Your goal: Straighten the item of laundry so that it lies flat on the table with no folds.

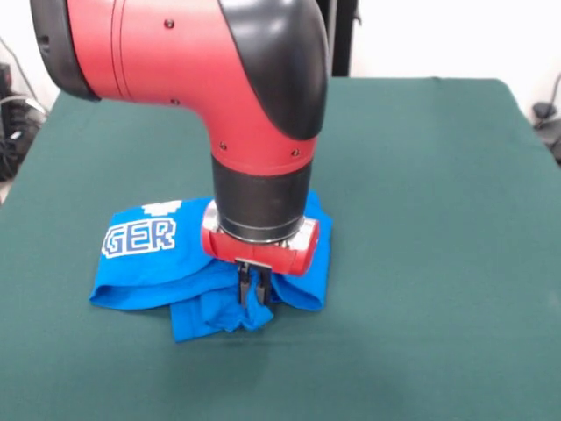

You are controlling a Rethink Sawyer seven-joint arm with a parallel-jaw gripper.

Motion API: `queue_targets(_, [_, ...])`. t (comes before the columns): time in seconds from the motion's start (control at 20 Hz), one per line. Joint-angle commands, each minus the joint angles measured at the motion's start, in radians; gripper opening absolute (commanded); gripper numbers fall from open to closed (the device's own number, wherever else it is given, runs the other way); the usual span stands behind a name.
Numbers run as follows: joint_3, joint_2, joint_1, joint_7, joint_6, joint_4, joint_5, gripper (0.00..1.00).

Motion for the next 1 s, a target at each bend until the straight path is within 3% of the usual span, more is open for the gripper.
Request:
queue_targets(0.05, [0.044, -0.046, 0.014, -0.041, -0.023, 0.193, -0.010, 0.00])
queue_targets(0.35, [0.040, -0.140, 0.017, -0.024, 0.014, 0.271, 0.011, 0.00])
queue_targets(0.7, [0.038, -0.390, 0.004, 0.004, 0.087, 0.441, 0.089, 0.00])
queue_targets(1.0, [0.063, -0.525, -0.007, -0.089, 0.272, 0.411, 0.135, 0.00])
